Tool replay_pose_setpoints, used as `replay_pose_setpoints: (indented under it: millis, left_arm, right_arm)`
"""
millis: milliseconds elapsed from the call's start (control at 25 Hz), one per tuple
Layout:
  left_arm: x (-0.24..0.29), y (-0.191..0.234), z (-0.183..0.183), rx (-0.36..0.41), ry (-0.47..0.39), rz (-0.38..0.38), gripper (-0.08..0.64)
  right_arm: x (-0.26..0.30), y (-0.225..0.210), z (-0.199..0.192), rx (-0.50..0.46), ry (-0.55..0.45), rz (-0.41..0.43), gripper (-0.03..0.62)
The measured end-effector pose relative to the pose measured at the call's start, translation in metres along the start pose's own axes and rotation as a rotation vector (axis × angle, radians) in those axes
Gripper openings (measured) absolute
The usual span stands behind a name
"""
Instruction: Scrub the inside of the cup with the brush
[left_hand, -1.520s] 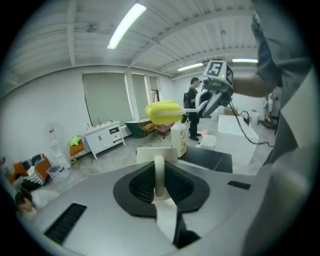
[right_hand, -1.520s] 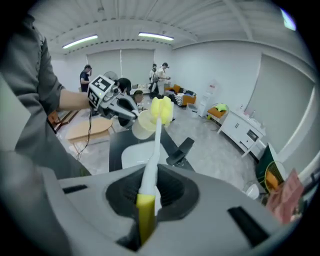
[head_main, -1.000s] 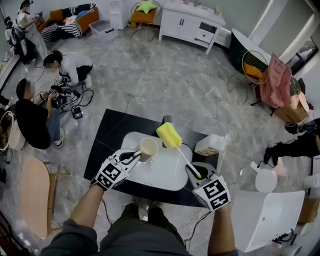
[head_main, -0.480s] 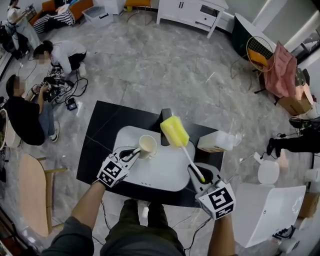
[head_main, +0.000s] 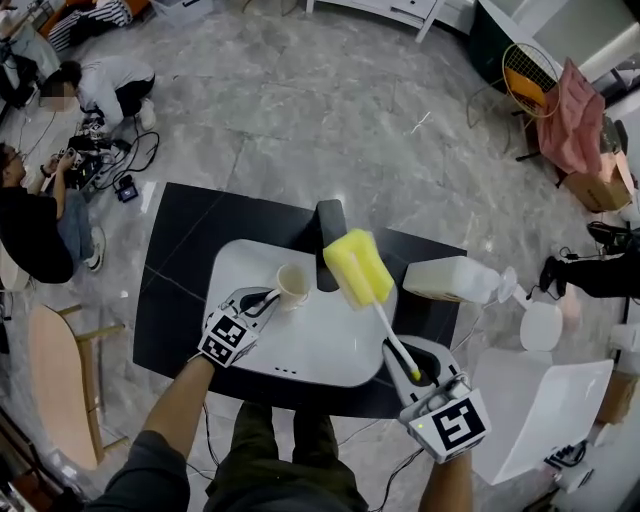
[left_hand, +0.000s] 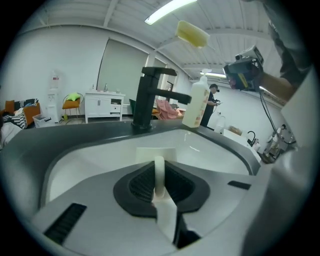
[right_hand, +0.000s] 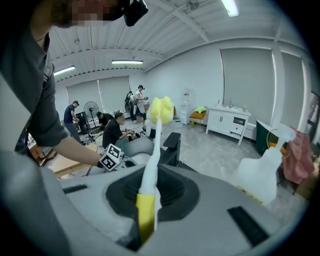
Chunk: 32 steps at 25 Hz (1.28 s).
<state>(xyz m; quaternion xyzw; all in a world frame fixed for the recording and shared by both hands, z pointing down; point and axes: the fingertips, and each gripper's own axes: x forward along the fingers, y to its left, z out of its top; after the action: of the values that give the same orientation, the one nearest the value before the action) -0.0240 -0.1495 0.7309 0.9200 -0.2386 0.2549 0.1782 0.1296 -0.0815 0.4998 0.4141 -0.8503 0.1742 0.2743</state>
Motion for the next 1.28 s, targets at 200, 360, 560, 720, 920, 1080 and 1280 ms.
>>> replay_pose_setpoints:
  millis: [200, 360, 560, 720, 920, 1080, 1280]
  left_arm:
    - [0.027, 0.001, -0.017, 0.008, 0.018, -0.017, 0.038]
    - [0.043, -0.005, -0.023, 0.034, 0.023, -0.045, 0.038]
    - [0.059, -0.012, -0.031, 0.048, 0.014, -0.070, 0.037]
    - [0.062, -0.008, -0.034, 0.033, 0.009, -0.063, 0.038]
    - [0.061, -0.014, -0.043, 0.053, 0.055, -0.072, 0.043]
    - [0.058, -0.020, -0.051, 0.053, 0.104, -0.095, 0.069]
    - [0.058, -0.019, -0.058, 0.028, 0.145, -0.106, 0.097]
  right_arm:
    - [0.013, -0.009, -0.016, 0.017, 0.014, 0.006, 0.015]
    - [0.016, -0.013, -0.019, 0.032, 0.009, 0.009, 0.015]
    - [0.018, -0.017, -0.024, 0.036, 0.010, 0.015, 0.015]
    - [0.021, -0.016, -0.030, 0.040, 0.018, 0.021, 0.015]
    - [0.025, -0.015, -0.032, 0.044, 0.016, 0.029, 0.015]
    - [0.025, -0.013, -0.029, 0.039, 0.017, 0.034, 0.015]
    - [0.027, -0.011, -0.030, 0.040, 0.016, 0.031, 0.015]
